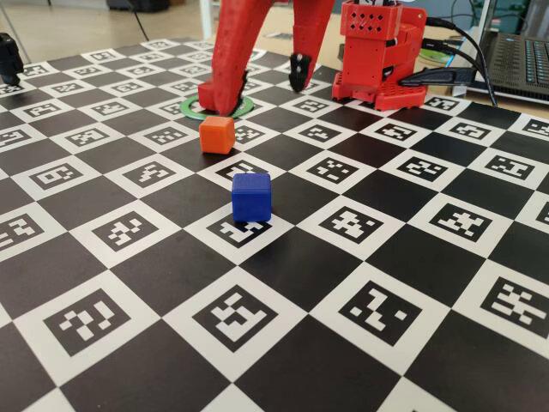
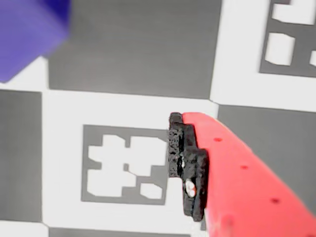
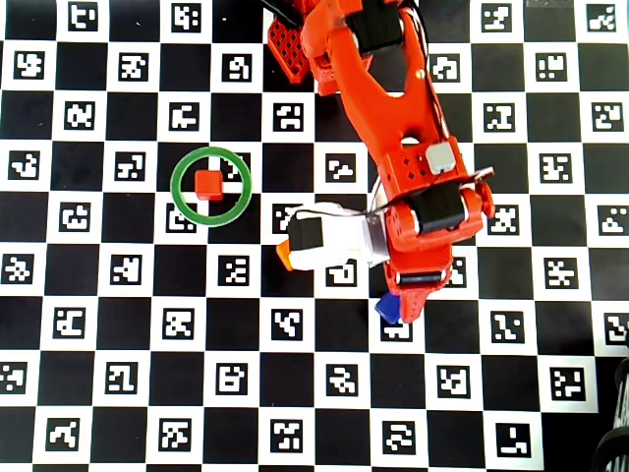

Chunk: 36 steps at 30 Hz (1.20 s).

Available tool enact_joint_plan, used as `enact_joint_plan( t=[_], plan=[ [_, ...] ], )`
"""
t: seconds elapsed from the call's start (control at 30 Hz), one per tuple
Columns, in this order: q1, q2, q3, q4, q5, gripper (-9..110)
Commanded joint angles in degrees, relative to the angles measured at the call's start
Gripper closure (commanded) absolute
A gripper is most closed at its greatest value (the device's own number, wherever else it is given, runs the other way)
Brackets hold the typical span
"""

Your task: Grab the red cube then put it in the green circle then put the blue cube on top and finally the orange cube on top

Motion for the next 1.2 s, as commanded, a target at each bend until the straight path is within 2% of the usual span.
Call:
enact_joint_plan(
  t=[0.0,0.87,1.03,1.17],
  plan=[
    [-0.26,0.09,-2.64,-3.16,-0.44,53],
    [0.44,-7.73,5.62,-15.82,-1.05,53],
    [0.44,-7.91,5.98,-15.91,2.72,54],
    [0.18,-7.82,6.33,-15.47,9.58,53]
  ],
)
